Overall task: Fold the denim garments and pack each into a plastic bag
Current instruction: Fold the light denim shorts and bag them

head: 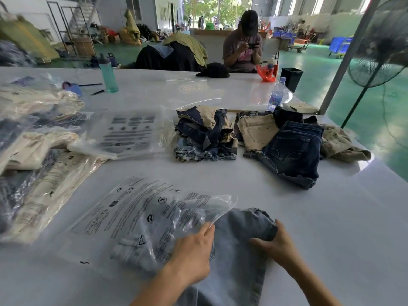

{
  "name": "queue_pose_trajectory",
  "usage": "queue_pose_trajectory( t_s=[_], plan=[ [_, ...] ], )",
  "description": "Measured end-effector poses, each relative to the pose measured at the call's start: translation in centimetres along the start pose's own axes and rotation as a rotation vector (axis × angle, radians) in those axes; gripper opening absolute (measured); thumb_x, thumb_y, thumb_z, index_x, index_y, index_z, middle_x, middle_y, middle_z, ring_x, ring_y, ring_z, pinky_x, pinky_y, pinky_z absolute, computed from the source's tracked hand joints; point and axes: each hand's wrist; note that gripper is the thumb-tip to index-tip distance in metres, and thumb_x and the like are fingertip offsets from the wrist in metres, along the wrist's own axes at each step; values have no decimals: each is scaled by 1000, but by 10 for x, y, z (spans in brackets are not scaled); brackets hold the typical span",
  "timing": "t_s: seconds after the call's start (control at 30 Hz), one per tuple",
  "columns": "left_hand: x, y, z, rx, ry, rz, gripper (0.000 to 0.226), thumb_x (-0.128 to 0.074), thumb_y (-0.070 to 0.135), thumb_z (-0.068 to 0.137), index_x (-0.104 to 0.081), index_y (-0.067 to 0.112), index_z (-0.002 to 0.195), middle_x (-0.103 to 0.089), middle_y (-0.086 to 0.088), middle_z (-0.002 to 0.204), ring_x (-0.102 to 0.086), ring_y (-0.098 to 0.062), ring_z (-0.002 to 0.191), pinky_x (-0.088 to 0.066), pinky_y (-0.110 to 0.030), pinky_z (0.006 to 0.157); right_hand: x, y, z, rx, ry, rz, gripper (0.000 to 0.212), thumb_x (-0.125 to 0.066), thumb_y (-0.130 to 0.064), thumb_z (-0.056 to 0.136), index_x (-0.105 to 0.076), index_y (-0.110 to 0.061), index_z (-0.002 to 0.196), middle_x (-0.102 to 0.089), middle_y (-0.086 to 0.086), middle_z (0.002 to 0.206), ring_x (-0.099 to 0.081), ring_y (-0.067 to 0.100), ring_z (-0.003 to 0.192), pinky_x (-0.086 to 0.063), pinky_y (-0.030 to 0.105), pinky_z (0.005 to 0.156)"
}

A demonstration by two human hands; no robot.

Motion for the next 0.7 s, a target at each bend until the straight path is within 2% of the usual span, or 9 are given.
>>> queue_pose_trajectory(
  t_s=[0.07, 0.1, 0.17, 0.23, 0.3, 0.37, 0.5, 0.6, 0.7],
  plan=[
    [-1, 4, 1, -6, -9, 5, 75, -45, 8, 86, -9, 16, 151, -3, 10, 158, -54, -31, 116, -45, -42, 93, -3, -1, 0, -14, -15, 20, 48, -82, -16, 71, -52, -14, 109, -64, 7, 101, -59, 13, 81, -53, 35, 73],
    [-2, 5, 2, -10, -11, 2, 75, -45, 7, 85, -9, 16, 151, -3, 9, 159, -54, -32, 116, -45, -42, 94, -4, 0, -2, 8, -30, 77, 44, -79, -12, 74, -52, -16, 109, -65, 8, 99, -62, 16, 82, -55, 40, 75],
    [-2, 7, 3, -13, -22, -4, 77, -46, 6, 85, -8, 16, 151, -3, 7, 159, -53, -32, 117, -45, -41, 95, -5, 2, -8, 79, -109, 240, 56, -76, -4, 75, -49, -29, 117, -65, 3, 104, -66, 17, 88, -58, 39, 72],
    [-1, 8, 3, -9, -31, 5, 76, -45, 5, 86, -7, 15, 151, -2, 5, 160, -53, -32, 118, -44, -40, 94, -9, 4, -18, 87, -188, 371, 64, -76, 0, 74, -47, -36, 118, -68, -6, 99, -69, 15, 86, -57, 36, 60],
    [-1, 9, 1, -12, -34, 12, 75, -44, 5, 86, -8, 14, 151, -3, 3, 159, -54, -32, 116, -44, -41, 92, -22, 6, -23, 35, -224, 543, 51, -70, 6, 75, -55, -24, 113, -72, 1, 87, -71, 18, 74, -54, 35, 53],
    [0, 11, 1, -17, -42, 24, 76, -44, 4, 85, -8, 14, 151, -1, 3, 160, -54, -33, 115, -45, -41, 91, -38, 2, -21, -8, -210, 707, 39, -62, 14, 79, -60, -11, 108, -73, 12, 85, -71, 24, 73, -54, 33, 53],
    [5, 16, 3, -3, -37, 14, 78, -45, -1, 84, -7, 13, 152, 5, 3, 160, -55, -33, 115, -46, -40, 91, -75, -33, -17, -28, -281, 895, 30, -55, 15, 84, -60, -4, 106, -72, 18, 92, -70, 27, 78, -57, 31, 60],
    [10, 16, 7, 13, 31, 29, 78, -42, -4, 83, -8, 14, 152, 8, 6, 160, -57, -30, 112, -47, -39, 89, -94, -63, -16, 24, -356, 764, 31, -44, 19, 88, -60, 0, 108, -66, 21, 88, -67, 23, 75, -55, 26, 64],
    [12, 18, 8, -7, 74, 49, 79, -42, -4, 81, -10, 14, 151, 8, 8, 159, -61, -28, 104, -47, -35, 80, -99, -76, -3, -92, -579, 840, 39, -34, 7, 99, -37, 3, 137, -55, 16, 124, -62, 9, 97, -41, 7, 86]
  ],
)
Point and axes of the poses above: each hand's wrist, its own z-axis towards the middle knuckle, its own x-axis out of the back of the hand, y = z × x
